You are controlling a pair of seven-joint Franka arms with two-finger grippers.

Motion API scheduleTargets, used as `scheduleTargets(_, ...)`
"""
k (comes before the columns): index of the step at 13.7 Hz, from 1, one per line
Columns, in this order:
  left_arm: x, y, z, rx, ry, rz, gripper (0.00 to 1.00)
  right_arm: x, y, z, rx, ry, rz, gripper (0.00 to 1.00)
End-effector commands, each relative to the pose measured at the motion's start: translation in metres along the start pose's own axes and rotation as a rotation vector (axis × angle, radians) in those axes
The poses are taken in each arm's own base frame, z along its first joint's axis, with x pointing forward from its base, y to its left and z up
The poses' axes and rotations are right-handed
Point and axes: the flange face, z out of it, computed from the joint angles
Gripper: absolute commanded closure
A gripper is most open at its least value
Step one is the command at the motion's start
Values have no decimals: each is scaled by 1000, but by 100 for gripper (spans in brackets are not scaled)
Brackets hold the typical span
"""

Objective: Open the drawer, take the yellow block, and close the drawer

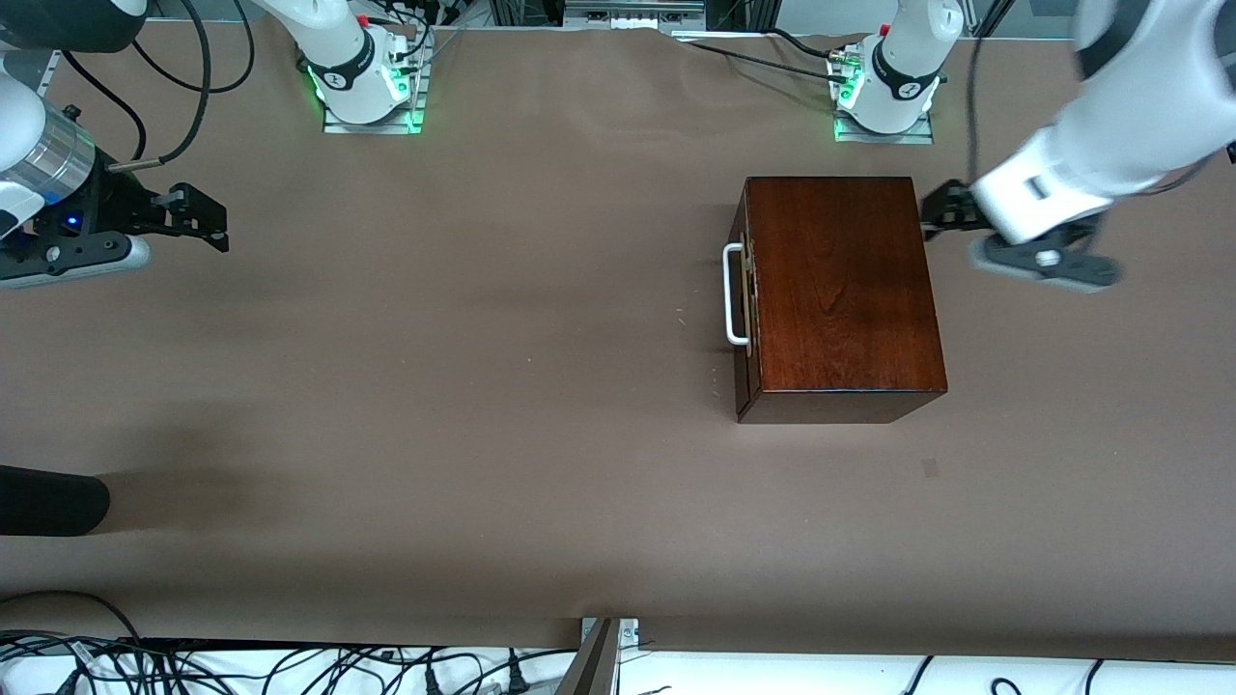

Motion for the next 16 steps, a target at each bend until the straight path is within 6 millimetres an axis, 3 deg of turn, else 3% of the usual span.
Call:
scheduleTargets(1, 21, 63, 23, -28, -33, -19, 0, -3, 1, -4, 7, -6, 18, 0)
scheduleTargets(6, 51, 170, 75, -57, 31, -147, 0, -2, 2, -4, 7, -6, 18, 0)
scheduleTargets(10, 64, 224, 129, 10, 46, -118, 0, -2, 2, -4, 7, -6, 18, 0)
scheduleTargets(12, 64, 246, 153, 79, 55, -139, 0, -2, 3, -4, 7, -6, 19, 0)
scheduleTargets(16, 65, 261, 187, 160, 48, -129, 0, -2, 3, -4, 7, -6, 19, 0)
